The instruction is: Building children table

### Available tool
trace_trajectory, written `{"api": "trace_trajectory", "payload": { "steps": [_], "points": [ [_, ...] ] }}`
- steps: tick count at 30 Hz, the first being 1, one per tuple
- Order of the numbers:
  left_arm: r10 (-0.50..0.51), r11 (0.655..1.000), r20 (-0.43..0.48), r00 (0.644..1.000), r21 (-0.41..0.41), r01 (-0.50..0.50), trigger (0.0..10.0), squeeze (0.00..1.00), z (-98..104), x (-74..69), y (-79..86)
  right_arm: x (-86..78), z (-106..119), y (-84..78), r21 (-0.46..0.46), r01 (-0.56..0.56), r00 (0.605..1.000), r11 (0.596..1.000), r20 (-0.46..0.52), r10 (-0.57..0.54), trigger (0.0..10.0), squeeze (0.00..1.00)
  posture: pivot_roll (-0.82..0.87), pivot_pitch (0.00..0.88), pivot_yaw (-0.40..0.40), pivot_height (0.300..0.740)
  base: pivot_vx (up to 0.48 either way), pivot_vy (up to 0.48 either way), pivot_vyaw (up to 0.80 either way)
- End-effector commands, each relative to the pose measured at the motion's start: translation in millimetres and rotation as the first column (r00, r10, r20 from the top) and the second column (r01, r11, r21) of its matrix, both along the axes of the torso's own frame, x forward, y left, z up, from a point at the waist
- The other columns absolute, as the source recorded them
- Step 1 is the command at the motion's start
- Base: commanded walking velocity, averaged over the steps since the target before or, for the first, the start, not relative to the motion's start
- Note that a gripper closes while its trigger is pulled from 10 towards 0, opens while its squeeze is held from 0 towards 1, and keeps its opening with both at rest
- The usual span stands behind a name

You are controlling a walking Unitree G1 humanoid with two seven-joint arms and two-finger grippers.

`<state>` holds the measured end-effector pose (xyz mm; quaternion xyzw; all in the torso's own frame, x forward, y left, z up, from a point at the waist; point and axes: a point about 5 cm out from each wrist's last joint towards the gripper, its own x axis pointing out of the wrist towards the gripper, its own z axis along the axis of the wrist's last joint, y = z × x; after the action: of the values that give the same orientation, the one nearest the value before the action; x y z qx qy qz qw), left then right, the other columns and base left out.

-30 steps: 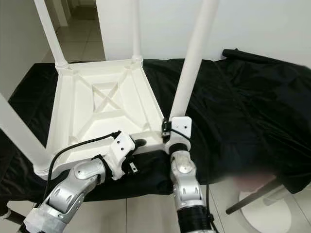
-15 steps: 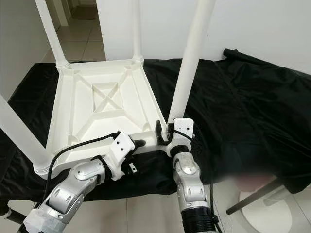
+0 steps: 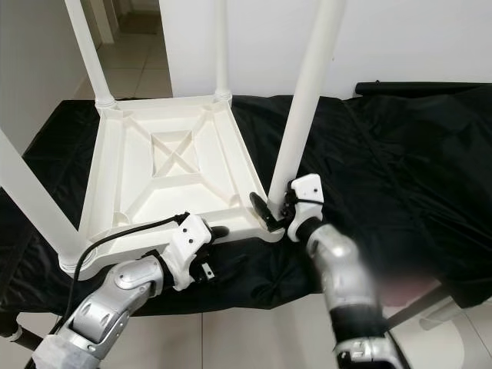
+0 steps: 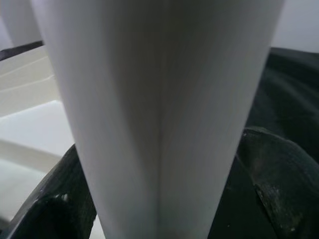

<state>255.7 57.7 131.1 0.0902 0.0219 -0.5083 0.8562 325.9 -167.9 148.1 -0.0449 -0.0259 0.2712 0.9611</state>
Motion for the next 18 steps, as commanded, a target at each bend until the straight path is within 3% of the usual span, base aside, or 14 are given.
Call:
{"api": "trace_trajectory", "payload": {
  "steps": [1, 7, 8, 9, 10, 11, 13, 18],
  "points": [
    [-0.041, 0.999, -0.014, 0.999, 0.009, 0.041, 10.0, 0.00, -0.8, -4.1, -0.3, 3.0, -2.7, -1.9, -0.023, -0.052, 0.998, 0.998, -0.023, 0.051, 10.0, 0.00, 0.02, 0.005, -0.011, 0.740, 0.000, 0.000, 0.00],
    [-0.044, 0.999, -0.011, 0.999, 0.019, 0.044, 10.0, 0.00, -0.3, -3.8, 2.4, 9.1, -4.2, -4.1, -0.079, -0.138, 0.989, 0.987, -0.061, 0.133, 10.0, 0.00, 0.03, 0.004, -0.017, 0.740, 0.000, 0.000, 0.00],
    [-0.038, 0.999, -0.009, 0.999, 0.022, 0.038, 10.0, 0.00, 0.0, -3.3, 3.4, 10.2, -5.1, -4.4, -0.095, -0.161, 0.985, 0.982, -0.073, 0.155, 9.0, 0.00, 0.03, 0.004, -0.017, 0.740, 0.000, 0.000, 0.00],
    [-0.033, 0.999, -0.008, 0.999, 0.024, 0.034, 10.0, 0.00, 0.1, -2.8, 4.2, 11.1, -6.0, -4.8, -0.108, -0.182, 0.981, 0.977, -0.081, 0.174, 6.0, 0.00, 0.03, 0.004, -0.017, 0.740, 0.000, 0.000, 0.00],
    [-0.030, 0.999, -0.007, 1.000, 0.024, 0.030, 10.0, 0.00, 0.2, -2.6, 4.7, 11.5, -6.8, -5.2, -0.119, -0.196, 0.979, 0.973, -0.086, 0.187, 3.7, 0.00, 0.03, 0.004, -0.017, 0.740, 0.000, 0.000, 0.00],
    [-0.030, 0.999, -0.007, 1.000, 0.024, 0.030, 10.0, 0.00, 0.2, -2.6, 4.7, 11.5, -6.8, -5.2, -0.119, -0.196, 0.979, 0.973, -0.086, 0.187, 3.7, 0.00, 0.03, 0.004, -0.017, 0.740, 0.000, 0.000, 0.00],
    [-0.025, 0.999, -0.006, 1.000, 0.024, 0.025, 10.0, 0.00, 0.7, -2.2, 4.5, 12.2, -7.8, -6.2, -0.122, -0.208, 0.976, 0.971, -0.091, 0.198, 0.0, 0.00, 0.04, 0.005, -0.020, 0.740, 0.000, 0.000, 0.00],
    [-0.025, 0.999, -0.004, 1.000, 0.023, 0.025, 10.0, 0.00, 1.4, -2.5, 2.9, 11.7, -10.7, -8.3, -0.125, -0.220, 0.973, 0.968, -0.100, 0.208, 0.0, 0.00, 0.05, 0.000, -0.022, 0.740, 0.000, 0.000, 0.00]
  ]
}}
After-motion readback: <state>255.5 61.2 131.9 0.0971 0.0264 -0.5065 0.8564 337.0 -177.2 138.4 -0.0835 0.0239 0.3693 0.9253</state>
